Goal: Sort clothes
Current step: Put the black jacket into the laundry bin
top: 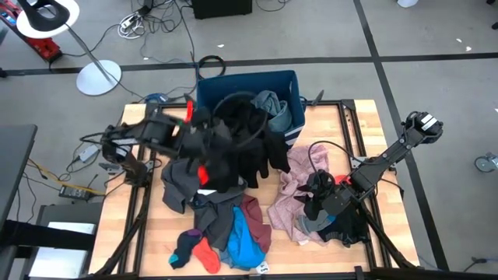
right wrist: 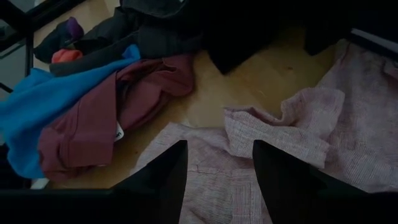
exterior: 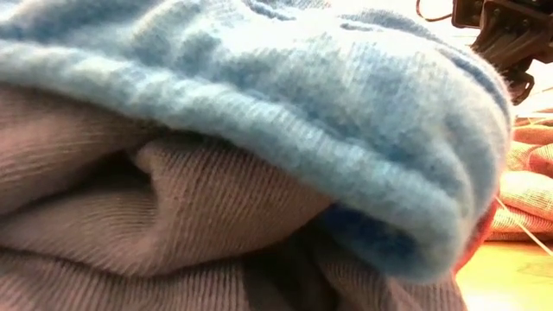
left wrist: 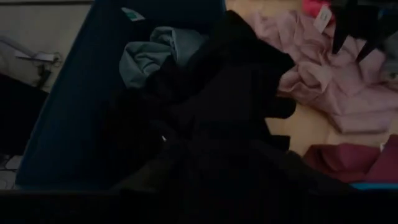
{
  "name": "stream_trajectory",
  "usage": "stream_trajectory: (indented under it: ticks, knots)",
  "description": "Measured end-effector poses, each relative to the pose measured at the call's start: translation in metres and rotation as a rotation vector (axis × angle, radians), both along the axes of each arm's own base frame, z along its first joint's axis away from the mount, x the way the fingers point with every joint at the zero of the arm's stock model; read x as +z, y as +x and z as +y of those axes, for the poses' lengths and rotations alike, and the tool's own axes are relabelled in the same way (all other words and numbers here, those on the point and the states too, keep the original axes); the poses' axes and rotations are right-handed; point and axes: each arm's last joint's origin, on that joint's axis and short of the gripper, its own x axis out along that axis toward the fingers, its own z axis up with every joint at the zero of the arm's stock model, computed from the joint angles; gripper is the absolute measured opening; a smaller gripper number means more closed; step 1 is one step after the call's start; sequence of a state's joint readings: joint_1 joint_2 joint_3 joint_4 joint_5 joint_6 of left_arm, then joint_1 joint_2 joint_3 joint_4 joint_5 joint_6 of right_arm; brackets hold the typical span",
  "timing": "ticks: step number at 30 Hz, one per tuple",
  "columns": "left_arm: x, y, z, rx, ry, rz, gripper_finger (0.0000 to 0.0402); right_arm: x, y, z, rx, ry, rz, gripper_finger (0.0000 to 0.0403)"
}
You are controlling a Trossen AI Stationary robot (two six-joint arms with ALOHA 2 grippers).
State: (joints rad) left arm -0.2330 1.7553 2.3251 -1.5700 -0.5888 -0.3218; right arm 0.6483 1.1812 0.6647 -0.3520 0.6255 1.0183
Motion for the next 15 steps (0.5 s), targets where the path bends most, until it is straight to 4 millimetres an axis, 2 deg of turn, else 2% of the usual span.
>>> stream_trajectory:
  ticks: [3, 7, 10, 15]
  knots:
    - [-0.01, -0.002, -0.015, 0.031, 0.011, -0.002, 0.0176, 0.001, 0.001, 0.001, 0.0, 0.008, -0.01, 0.0183]
    - [-0.036, -0.003, -0.034, 0.114, 0.038, 0.014, 0.0176, 0.001, 0.001, 0.001, 0.007, 0.018, -0.01, 0.0183]
    - [-0.059, -0.003, -0.043, 0.267, 0.022, -0.05, 0.0176, 0.001, 0.001, 0.002, 0.011, 0.027, -0.013, 0.0183]
    - [-0.099, 0.005, -0.056, 0.474, 0.032, -0.253, 0.0176, 0.002, 0.002, 0.002, 0.012, 0.032, -0.019, 0.0183]
